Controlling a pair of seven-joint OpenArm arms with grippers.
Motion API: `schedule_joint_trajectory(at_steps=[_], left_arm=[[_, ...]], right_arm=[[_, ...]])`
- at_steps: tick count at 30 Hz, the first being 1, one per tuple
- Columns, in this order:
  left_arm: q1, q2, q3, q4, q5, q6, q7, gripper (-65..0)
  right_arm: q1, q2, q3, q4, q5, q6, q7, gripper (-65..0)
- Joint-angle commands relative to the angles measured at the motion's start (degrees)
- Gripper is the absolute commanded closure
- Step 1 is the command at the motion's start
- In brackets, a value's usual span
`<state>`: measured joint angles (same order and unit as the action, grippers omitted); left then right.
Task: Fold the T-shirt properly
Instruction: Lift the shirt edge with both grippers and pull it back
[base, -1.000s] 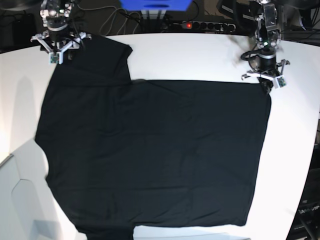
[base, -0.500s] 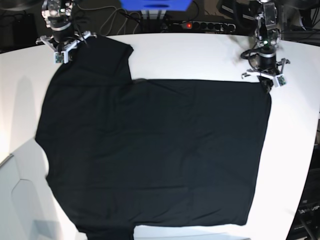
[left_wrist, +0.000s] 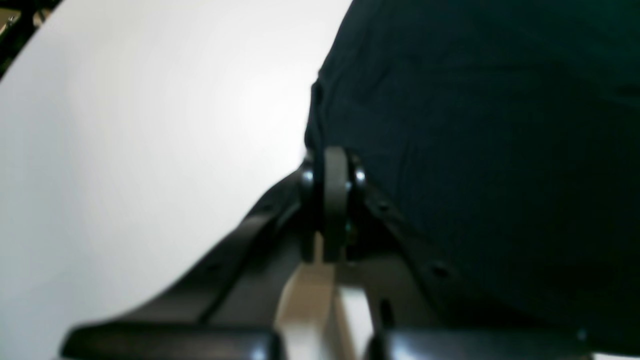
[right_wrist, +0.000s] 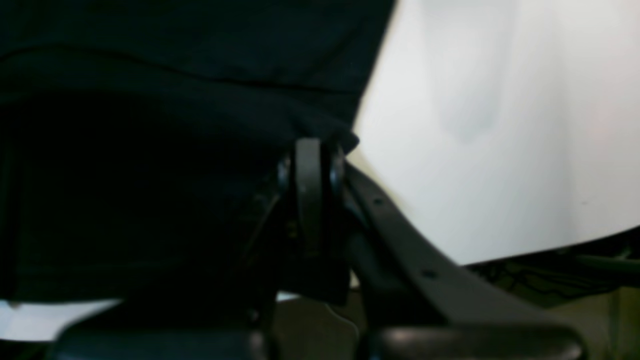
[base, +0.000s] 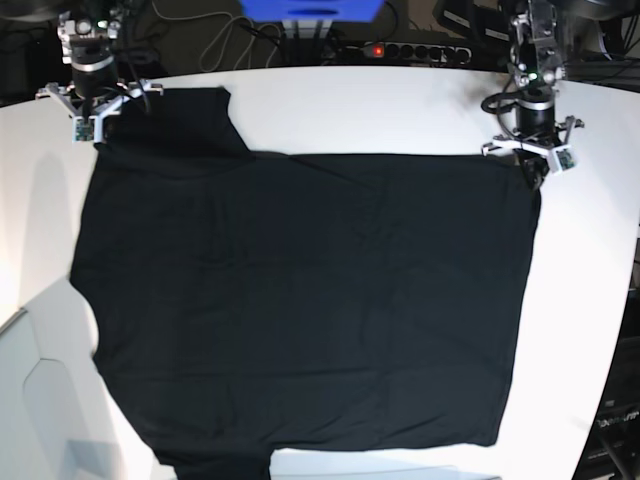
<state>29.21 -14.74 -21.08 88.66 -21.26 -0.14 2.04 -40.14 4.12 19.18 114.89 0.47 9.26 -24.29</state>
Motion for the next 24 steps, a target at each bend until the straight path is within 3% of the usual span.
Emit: schedule_joint_trajectory(at_steps=[1,15,20,24], left_arm=[[0.55,-0.69,-0.5,1.67,0.03,0.36,-1.56,-0.1],[-3.06,-0.69,-0.59,3.78,0.11,0.45,-1.56,-0.1],[-7.28,-0.6,-0.5,3.78,0.11,0.45,-1.56,-0.1],[-11.67,0.81,-0.41,3.25,0.55,0.45,-1.47,-0.1]], right_arm=[[0.45,0.5,0.56,1.11,-0.07,0.19,1.13,0.0],[16.01,0.41,0.21,0.32,-0.16,0.19,0.25,0.0],[24.89,0.76,0.03,-1.7,-0.16,0.19,-4.41,0.0],[32.18,0.85,-0.06,-6.36,-0.25,0.19,-5.11,0.0]])
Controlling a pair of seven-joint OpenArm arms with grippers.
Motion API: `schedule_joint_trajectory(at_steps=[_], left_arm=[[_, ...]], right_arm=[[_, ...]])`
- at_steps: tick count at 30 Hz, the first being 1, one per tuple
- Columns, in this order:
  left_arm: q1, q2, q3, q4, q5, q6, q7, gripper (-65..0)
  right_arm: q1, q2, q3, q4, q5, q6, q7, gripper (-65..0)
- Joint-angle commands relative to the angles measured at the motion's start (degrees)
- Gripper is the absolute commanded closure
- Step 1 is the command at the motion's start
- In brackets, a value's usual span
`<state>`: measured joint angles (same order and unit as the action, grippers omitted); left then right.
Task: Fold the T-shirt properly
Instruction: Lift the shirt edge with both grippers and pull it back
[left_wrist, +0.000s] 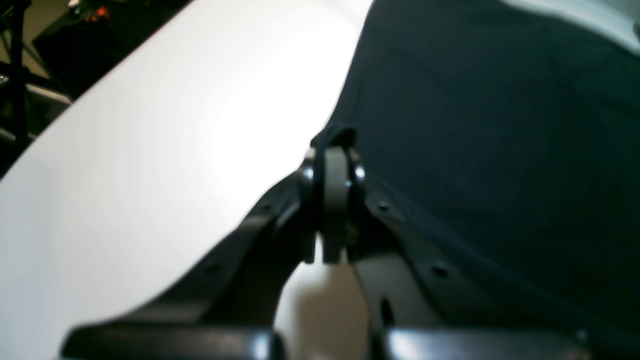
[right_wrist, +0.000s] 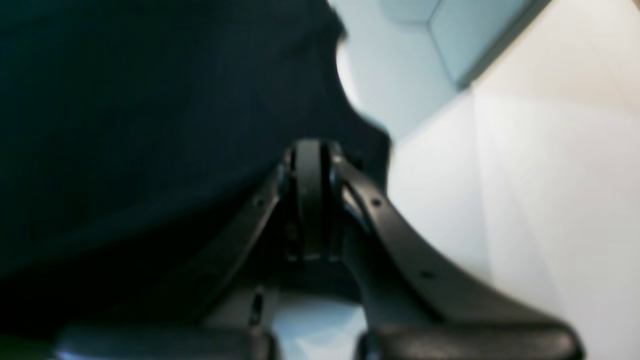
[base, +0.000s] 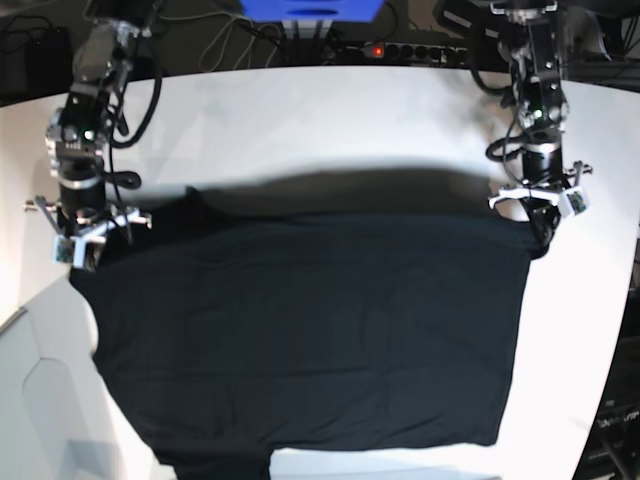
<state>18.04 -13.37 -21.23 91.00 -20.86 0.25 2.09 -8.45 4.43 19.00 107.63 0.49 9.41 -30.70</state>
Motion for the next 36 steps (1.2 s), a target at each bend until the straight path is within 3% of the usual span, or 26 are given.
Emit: schedule_joint_trajectory(at_steps=[1,7,15,26,36], left_arm=[[-1.82,-0.48,-0.26,0.65,0.16,0.06,-1.34,-0.1],[-10.35,0.22,-0.35,-1.9,0.07,0.06,6.48,-0.1],[-19.41,-0.13,-0.26,-7.79,0.25,0.06,9.91,-0.1],[-22.39,-0.22,-0.26,-13.33,0.16,-0.21,10.0,-0.1],[-24.24,-0.22,-0.26,-15.0,0.16,-0.38,9.91,-0.1]], right_arm=[[2.43,0.89,0.03,-0.6,-0.27,0.04,1.38,0.0],[12.54,4.32,-1.91,-11.33,-0.36,0.04,1.73,0.0],[22.91,6.08,-4.1,-20.56,-0.36,0.04,1.82,0.0],[33.72,6.17,-10.35,-32.78,-0.36,0.04,1.99,0.0],[34.87,6.78,-11.31,-37.7,-0.54,-0.05,5.86,0.0]])
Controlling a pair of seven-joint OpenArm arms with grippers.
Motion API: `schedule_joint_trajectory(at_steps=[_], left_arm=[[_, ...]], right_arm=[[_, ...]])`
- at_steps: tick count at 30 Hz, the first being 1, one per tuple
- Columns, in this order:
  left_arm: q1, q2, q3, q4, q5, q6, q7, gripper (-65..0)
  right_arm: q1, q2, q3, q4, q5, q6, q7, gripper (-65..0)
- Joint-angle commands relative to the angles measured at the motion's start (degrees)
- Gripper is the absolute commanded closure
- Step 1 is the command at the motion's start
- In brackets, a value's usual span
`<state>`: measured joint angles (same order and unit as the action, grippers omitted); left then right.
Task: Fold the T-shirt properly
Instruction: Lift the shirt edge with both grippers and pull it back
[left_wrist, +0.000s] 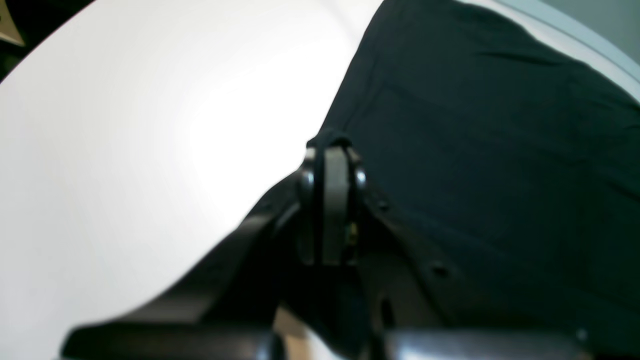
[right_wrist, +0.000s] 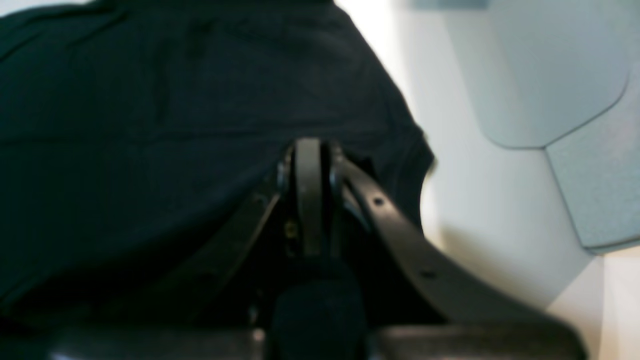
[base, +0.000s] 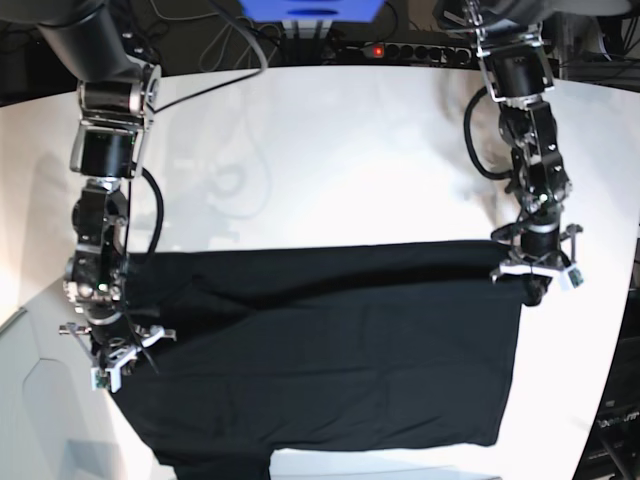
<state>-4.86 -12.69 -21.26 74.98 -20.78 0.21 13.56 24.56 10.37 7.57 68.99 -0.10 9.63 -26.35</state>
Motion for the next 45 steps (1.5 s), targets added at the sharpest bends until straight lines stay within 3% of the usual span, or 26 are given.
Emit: schedule_joint_trajectory(at_steps=[1,11,13,16,19,22,24,33,45], left_arm=[[-1.6,-0.89,-0.24,1.02,-0.02,-0.34,-1.56,-0.1],[-3.97,-0.89,-0.24,0.84,-0.02,-0.16,-1.12,-0.2],[-4.06,-0.89,-0.24,0.84,-0.1,0.01,-1.03,-2.7],[-4.15,-0.89,-0.24,-0.47,-0.28,0.01,-1.03,-14.2],[-4.32,-0.89,-0.24,-0.83,-0.37,0.01,-1.3,-31.6],[-5.11,-0.89,-0.59,-0.65,-0.37,0.01,-1.47,-44.9],[-4.68,-0.63,-2.44,0.67,-0.46,0.01,-1.12,-49.7],[1.92,-0.54,-6.57,0.76,-0.46,-0.52,-1.56,-49.5],[-2.04,-0.37,-6.22,-12.17,-0.46,-0.52,-1.65,-49.0]], right_arm=[[1.77,0.93,0.12,0.94,0.05,-0.27,1.51,0.0],[1.77,1.01,0.12,0.85,0.05,-0.27,1.51,0.0],[1.86,1.01,0.12,0.85,0.05,-0.27,1.43,0.0],[1.95,1.01,-0.06,0.85,0.05,-0.27,1.07,-6.2],[1.95,1.1,-1.46,0.85,0.05,-0.27,1.07,-19.4],[1.95,1.1,-1.46,0.85,0.05,-0.27,1.07,-31.0],[1.69,1.1,-1.46,1.38,0.05,-0.27,1.16,-36.1],[-1.74,2.68,-1.11,4.02,0.14,-0.27,1.34,-37.9],[-10.45,4.97,-0.67,14.57,0.14,-0.27,0.99,-37.9]])
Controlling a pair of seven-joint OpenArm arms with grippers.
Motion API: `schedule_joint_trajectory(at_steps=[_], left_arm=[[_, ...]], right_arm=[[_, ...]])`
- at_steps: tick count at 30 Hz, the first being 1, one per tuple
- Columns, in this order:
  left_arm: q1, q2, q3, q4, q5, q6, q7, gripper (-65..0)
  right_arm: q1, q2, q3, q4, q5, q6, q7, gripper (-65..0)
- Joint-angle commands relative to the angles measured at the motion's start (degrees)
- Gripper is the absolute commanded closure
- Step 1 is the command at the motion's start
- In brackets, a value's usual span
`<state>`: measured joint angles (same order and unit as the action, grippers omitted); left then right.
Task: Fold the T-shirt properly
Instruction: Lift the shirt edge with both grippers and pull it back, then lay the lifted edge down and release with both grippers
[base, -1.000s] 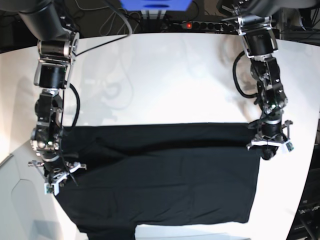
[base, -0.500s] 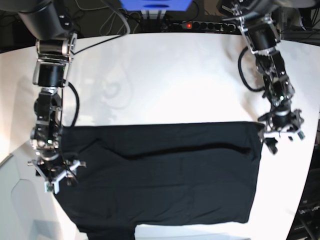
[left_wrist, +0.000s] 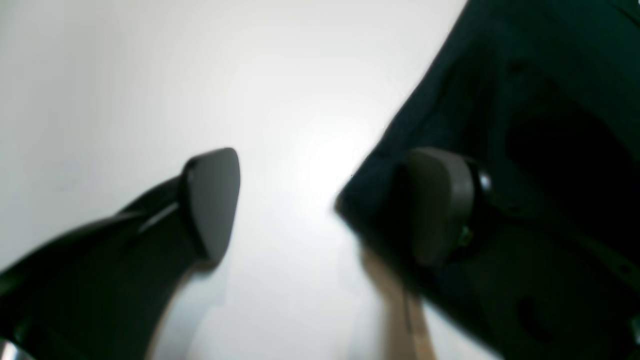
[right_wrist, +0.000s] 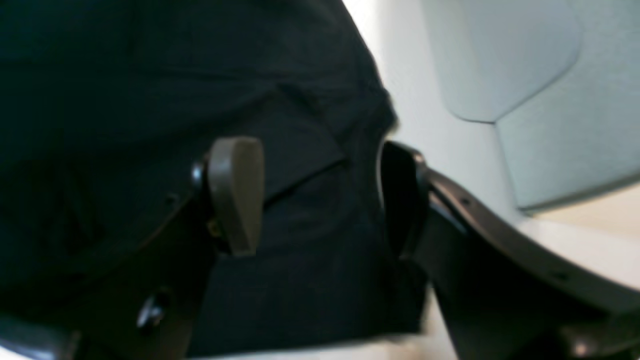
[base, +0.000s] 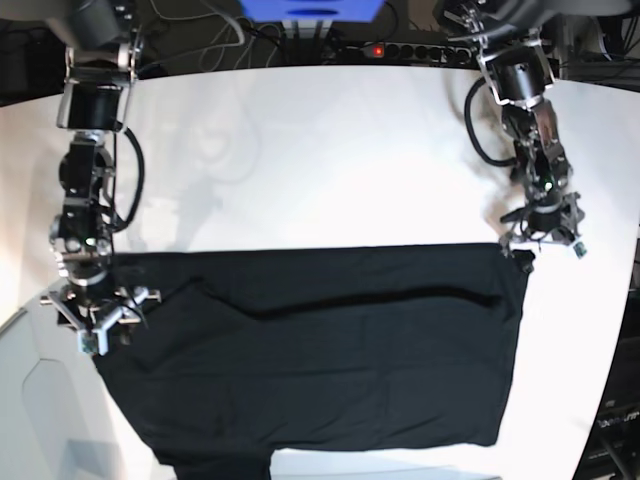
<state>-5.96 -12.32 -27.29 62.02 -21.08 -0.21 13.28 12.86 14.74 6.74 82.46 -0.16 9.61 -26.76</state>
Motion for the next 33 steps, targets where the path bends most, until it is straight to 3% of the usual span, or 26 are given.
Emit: schedule_joint_trajectory(at_steps=[1,4,11,14,17,22,25,31,33], left_arm=[[-0.95,-0.74,-0.18,0.53,-0.15,-0.1,-1.37,-48.9],[-1.38,-0.21,-0.1,0.18,-0.24,-0.19,-1.37,-45.0],[-1.74,0.49,1.31,0.09,-0.24,-0.19,-1.28,-9.4],[-1.74,0.32,2.8,0.09,-0.15,-0.19,-1.28,-0.7],[-1.74,0.32,2.63,0.09,-0.15,-0.19,-1.28,-0.2],[-1.56,0.32,2.54,0.09,-0.15,-0.19,-1.28,-0.2],[-1.3,0.05,2.45,0.35,-0.15,-0.1,-1.28,-0.2],[-1.21,-0.12,2.45,0.71,-0.15,-0.1,-0.93,-0.2],[-1.12,-0.12,2.45,0.79,-0.15,-0.1,-0.93,-0.2]], right_arm=[[0.54,0.86,1.39,1.46,0.21,-0.24,1.4,-37.9],[-0.77,1.57,5.78,0.05,0.21,-0.24,1.66,-38.0],[1.25,4.47,10.97,-14.89,0.56,-0.16,2.02,-38.0],[1.77,5.43,10.97,-20.26,0.56,-0.16,4.57,-38.0],[1.42,5.43,10.97,-22.89,0.56,-0.16,7.99,-38.1],[0.1,5.43,11.24,-23.33,0.56,-0.16,8.35,-36.3],[-0.6,5.26,11.24,-23.33,0.56,-0.16,8.61,-27.0],[-2.45,5.08,11.24,-23.33,0.56,-0.16,8.7,0.0],[-3.15,5.08,11.32,-22.98,0.56,-0.16,8.79,0.0]])
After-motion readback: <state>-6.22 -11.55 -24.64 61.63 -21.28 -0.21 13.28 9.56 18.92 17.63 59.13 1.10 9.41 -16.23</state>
